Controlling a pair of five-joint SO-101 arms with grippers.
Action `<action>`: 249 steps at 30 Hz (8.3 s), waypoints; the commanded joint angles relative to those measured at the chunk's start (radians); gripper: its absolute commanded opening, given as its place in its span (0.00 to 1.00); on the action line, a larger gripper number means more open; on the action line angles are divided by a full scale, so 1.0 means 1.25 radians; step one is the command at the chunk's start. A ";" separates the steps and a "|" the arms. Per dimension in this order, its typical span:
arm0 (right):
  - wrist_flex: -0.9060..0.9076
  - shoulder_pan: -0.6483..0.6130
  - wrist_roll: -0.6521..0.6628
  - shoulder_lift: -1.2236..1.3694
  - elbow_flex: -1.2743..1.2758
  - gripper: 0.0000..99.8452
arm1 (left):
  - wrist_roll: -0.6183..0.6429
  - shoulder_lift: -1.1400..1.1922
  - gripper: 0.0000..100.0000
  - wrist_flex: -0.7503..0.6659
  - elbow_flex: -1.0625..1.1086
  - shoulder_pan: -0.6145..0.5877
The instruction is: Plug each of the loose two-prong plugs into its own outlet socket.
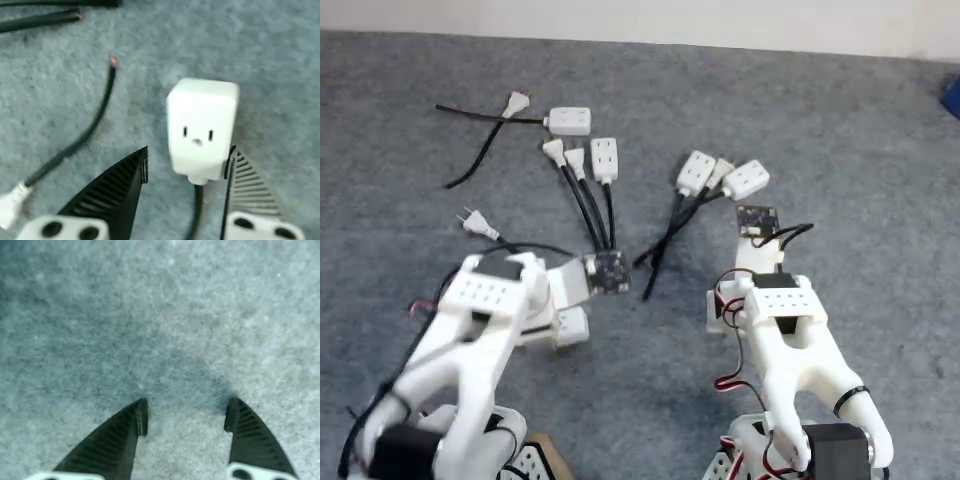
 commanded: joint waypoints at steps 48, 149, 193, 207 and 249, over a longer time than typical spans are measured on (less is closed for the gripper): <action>-0.010 0.013 0.000 -0.014 -0.007 0.26 | 0.017 0.064 0.25 0.217 -0.236 -0.079; -0.010 -0.013 0.000 -0.013 -0.001 0.26 | -0.099 1.233 0.03 0.620 -1.847 -0.154; -0.012 0.002 0.000 -0.013 -0.003 0.26 | 0.017 0.412 0.01 0.187 -0.249 0.051; -0.012 0.002 0.000 -0.013 -0.003 0.26 | 0.021 0.403 0.26 0.195 -0.224 0.087; -0.012 0.001 0.000 -0.013 -0.006 0.26 | 0.280 0.402 0.26 0.324 -0.490 0.401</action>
